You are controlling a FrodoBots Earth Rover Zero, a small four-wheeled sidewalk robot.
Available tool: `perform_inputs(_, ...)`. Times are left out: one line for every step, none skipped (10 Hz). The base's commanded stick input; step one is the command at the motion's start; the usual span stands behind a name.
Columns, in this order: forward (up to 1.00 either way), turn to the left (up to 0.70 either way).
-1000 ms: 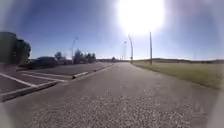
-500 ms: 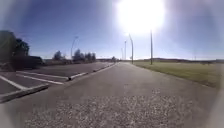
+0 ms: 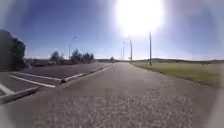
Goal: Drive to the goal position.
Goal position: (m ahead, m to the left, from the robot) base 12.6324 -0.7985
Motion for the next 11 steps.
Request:
perform_inputs(1.0,0.0)
perform_inputs(1.0,0.0)
perform_inputs(1.0,0.0)
perform_inputs(1.0,0.0)
perform_inputs(1.0,0.0)
perform_inputs(1.0,0.0)
perform_inputs(1.0,0.0)
perform_inputs(1.0,0.0)
perform_inputs(1.0,0.0)
perform_inputs(1.0,0.0)
perform_inputs(1.0,0.0)
